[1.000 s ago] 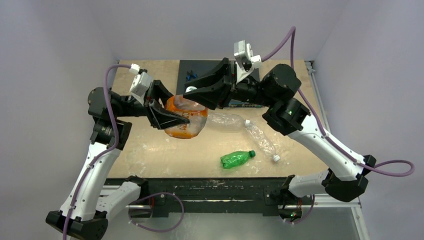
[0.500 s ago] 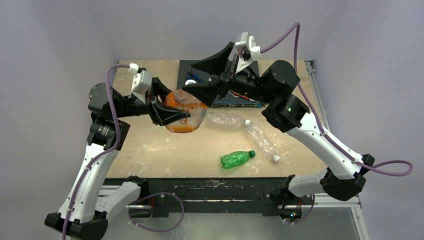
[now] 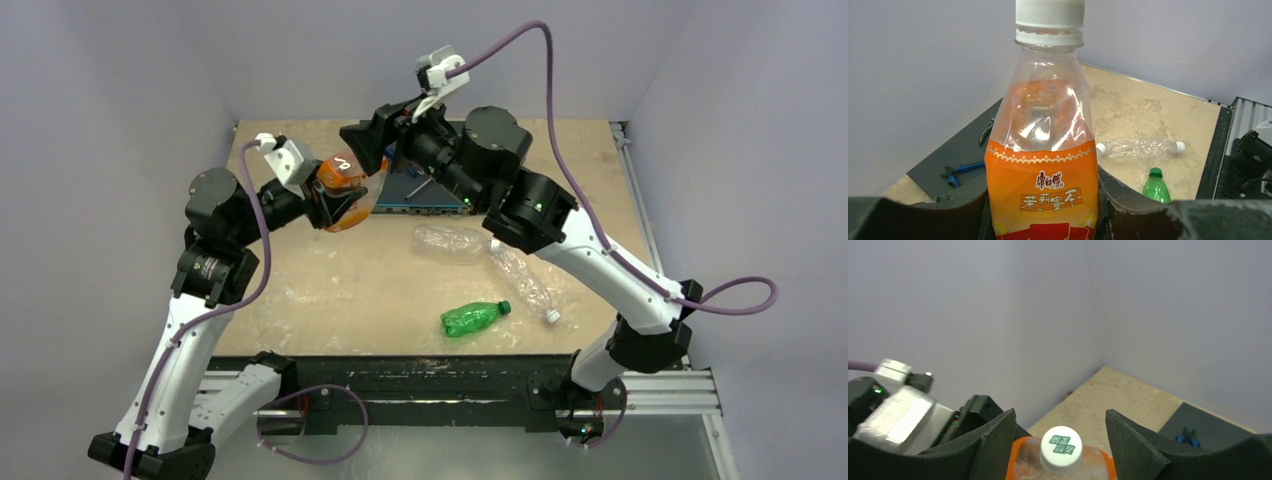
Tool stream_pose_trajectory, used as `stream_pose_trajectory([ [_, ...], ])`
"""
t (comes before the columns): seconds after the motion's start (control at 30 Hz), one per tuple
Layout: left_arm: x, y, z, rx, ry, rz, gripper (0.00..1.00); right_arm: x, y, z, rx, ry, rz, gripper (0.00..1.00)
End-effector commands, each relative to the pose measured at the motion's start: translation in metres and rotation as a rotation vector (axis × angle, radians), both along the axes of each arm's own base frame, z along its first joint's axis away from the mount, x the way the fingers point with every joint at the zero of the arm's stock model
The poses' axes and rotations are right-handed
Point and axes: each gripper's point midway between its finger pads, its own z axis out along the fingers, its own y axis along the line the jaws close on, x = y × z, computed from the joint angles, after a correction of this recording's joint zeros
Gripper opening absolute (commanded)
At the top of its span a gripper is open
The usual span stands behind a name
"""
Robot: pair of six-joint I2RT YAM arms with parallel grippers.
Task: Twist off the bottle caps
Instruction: Unscrew the bottle cap from the plastic bottle.
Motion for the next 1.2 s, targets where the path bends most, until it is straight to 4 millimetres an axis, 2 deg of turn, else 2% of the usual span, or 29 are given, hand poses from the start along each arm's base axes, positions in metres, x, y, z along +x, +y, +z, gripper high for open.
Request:
stream_pose_trajectory([
  [0.0,0.008,0.012,0.005,0.024,-0.056,0.083,0.00,0.012,-0.008,-0.004,-0.022,0.021,-0.085,0.68],
  [0.17,0.009,0.013,0.005,0.021,-0.051,0.089,0.00,0.012,-0.001,-0.006,-0.012,0.031,-0.068,0.60],
  [0.37,0.006,0.013,0.004,0.022,-0.045,0.084,0.00,0.011,0.003,-0.008,0.007,0.033,-0.053,0.45],
  [0.5,0.005,0.012,0.004,0.019,-0.039,0.078,0.00,0.011,0.004,-0.009,0.004,0.034,-0.048,0.28],
  [0.63,0.004,0.009,0.005,0.003,-0.028,0.061,0.00,0.005,0.008,-0.007,0.005,0.028,-0.008,0.02],
  [0.73,-0.005,0.001,0.010,-0.038,0.012,-0.002,0.00,-0.003,0.009,-0.007,-0.005,0.012,0.037,0.00],
  [0.87,-0.038,-0.019,0.019,-0.090,0.062,-0.212,0.00,-0.033,0.001,0.006,-0.013,-0.110,0.180,0.00],
  [0.97,-0.062,-0.029,0.032,-0.133,0.092,-0.359,0.00,-0.072,-0.009,0.017,0.001,-0.225,0.383,0.00],
  [1.1,-0.088,-0.035,0.049,-0.171,0.128,-0.517,0.00,-0.113,-0.031,0.028,0.043,-0.332,0.601,0.00],
  [1.17,-0.098,-0.036,0.056,-0.181,0.165,-0.569,0.00,-0.130,-0.035,0.029,0.035,-0.360,0.709,0.00],
])
